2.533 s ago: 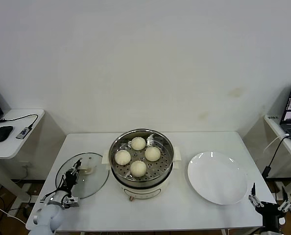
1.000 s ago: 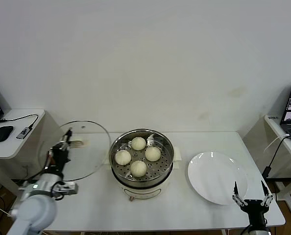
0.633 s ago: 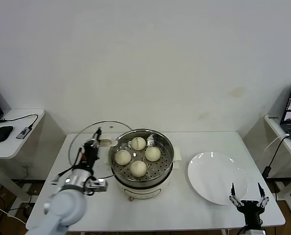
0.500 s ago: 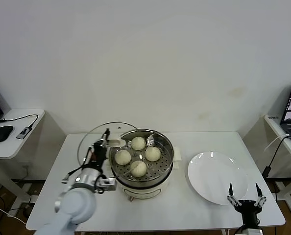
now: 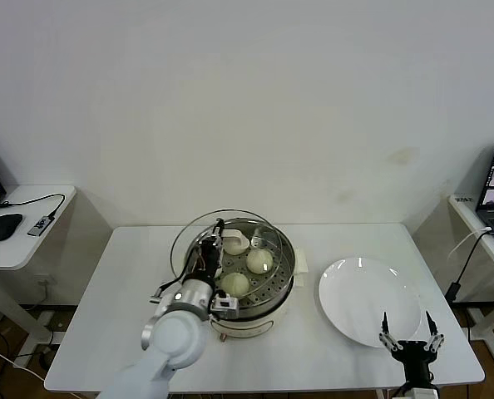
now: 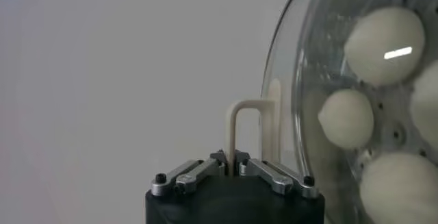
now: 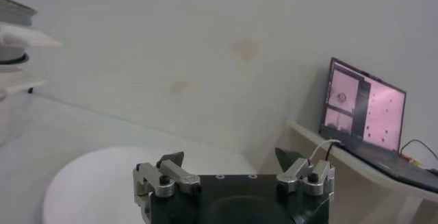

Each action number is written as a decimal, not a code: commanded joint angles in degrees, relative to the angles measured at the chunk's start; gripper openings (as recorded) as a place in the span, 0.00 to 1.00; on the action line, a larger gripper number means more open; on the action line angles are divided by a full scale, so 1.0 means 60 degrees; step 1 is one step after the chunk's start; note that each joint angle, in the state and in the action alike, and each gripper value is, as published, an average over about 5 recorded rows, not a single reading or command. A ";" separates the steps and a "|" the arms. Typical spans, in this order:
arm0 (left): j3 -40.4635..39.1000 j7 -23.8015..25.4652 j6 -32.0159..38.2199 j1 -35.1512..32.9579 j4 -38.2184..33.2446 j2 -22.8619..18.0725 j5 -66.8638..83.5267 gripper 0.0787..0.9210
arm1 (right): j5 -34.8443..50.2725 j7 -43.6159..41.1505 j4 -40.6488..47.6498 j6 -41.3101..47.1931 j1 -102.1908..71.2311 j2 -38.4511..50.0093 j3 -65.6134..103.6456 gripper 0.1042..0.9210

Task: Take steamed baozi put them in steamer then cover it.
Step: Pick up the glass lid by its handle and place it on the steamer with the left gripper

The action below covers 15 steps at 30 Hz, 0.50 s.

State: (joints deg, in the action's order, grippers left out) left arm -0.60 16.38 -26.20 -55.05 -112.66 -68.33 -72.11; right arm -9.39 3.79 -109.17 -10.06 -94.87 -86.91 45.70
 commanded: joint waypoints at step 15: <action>-0.0412 0.0134 0.0141 0.0164 0.1076 -0.0989 -0.0824 0.07 | -0.0042 -0.0020 0.0137 -0.0045 0.0029 0.0051 -0.0133 0.88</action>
State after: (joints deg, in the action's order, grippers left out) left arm -2.64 17.05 -25.51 -53.96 -107.71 -72.99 -75.87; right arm -9.66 3.71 -108.46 -10.27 -94.78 -86.70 45.06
